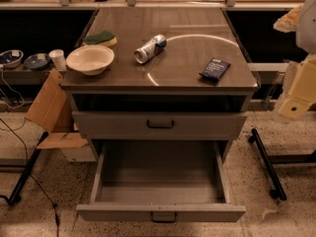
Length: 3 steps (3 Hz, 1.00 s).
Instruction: Close middle drawer
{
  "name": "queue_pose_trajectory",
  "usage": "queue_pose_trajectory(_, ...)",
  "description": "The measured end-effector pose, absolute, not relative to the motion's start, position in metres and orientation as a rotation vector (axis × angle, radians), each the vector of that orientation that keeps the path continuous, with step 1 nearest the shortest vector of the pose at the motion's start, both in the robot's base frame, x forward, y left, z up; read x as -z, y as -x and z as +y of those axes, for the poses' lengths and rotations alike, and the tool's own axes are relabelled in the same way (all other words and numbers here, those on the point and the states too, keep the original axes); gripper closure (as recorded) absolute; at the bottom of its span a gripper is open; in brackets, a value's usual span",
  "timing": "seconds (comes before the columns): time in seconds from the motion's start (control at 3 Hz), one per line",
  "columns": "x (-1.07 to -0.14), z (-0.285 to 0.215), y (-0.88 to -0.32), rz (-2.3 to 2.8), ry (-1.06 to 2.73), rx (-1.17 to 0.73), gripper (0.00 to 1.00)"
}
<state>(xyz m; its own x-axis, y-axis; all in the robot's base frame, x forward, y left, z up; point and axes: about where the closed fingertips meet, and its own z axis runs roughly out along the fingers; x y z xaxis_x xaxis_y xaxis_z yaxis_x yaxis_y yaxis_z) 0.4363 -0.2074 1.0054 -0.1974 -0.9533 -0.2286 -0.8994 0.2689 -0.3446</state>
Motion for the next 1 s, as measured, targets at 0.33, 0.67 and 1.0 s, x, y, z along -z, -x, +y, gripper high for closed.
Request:
queue_pose_trajectory(0.33, -1.008, -0.207, -0.438, 2.151, 1.673, 0.191, 0.00)
queue_pose_trajectory(0.67, -1.023, -0.205, -0.444, 2.134, 1.642, 0.208, 0.00)
queue_pose_trajectory(1.0, -1.069, -0.189, -0.474, 2.062, 1.613, 0.278, 0.00)
